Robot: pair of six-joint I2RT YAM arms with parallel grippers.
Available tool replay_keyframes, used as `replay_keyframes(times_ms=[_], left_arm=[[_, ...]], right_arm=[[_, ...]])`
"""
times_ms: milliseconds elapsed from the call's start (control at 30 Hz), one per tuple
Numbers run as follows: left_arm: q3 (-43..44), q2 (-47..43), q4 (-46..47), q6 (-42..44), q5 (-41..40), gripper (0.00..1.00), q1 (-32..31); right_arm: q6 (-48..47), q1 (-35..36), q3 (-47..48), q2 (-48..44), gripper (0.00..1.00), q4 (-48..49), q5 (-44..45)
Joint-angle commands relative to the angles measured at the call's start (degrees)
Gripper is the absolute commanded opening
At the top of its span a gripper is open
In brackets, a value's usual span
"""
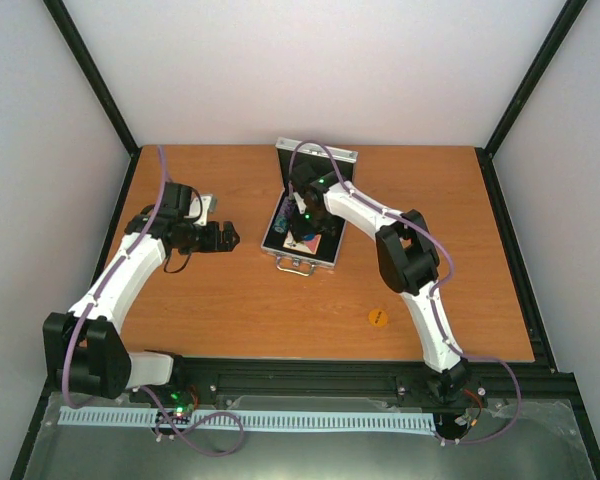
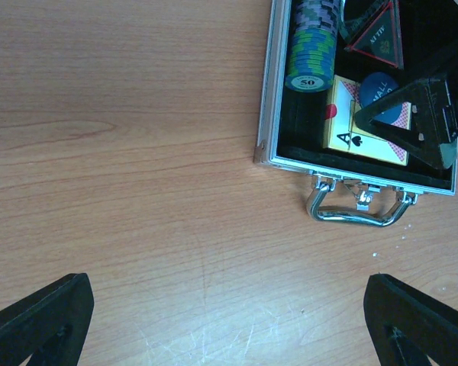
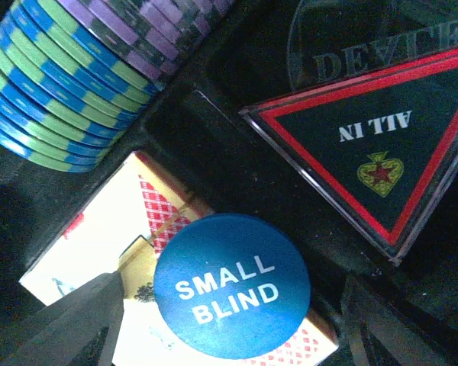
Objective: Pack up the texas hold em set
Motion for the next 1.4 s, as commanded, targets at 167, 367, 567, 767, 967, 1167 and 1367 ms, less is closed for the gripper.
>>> replay_keyframes(times_ms=[167, 367, 567, 767, 967, 1167, 1367], left_arm=[[1.9, 0.2, 0.0, 0.9, 0.0, 1.0, 0.3], [1.8, 0.1, 0.3, 0.9, 0.1, 1.0, 0.3], [1.6, 0.3, 0.6, 0.8, 0.5, 1.0, 0.3], [1.4, 0.9, 1.0, 1.0, 1.2, 1.0, 0.3], [1.4, 1.4, 1.5, 0.6, 2.1, 1.0, 0.3], [1.8, 1.3, 0.8, 0.8, 2.2, 1.0, 0.3], [1.2, 1.2, 0.4, 0.6, 2.1, 1.0, 0.3]], right_arm=[[1.0, -0.2, -2.9, -8.0, 0.85, -0.2, 3.8], [3.8, -0.3, -13.8, -19.0, 0.87, -0.6, 5.9], [8.3, -1.3, -32.7, -30.3, 0.9, -0.9, 6.8], [13.1, -2.1, -49.3, -40.6, 0.89, 0.9, 5.5], [16.0, -2.2, -58.9, -44.1, 0.9, 4.7, 4.5], [18.8, -2.2, -64.8, -44.6, 0.9, 7.2, 3.1], [20.6, -2.2, -68.3, -45.3, 0.89, 9.1, 2.6]])
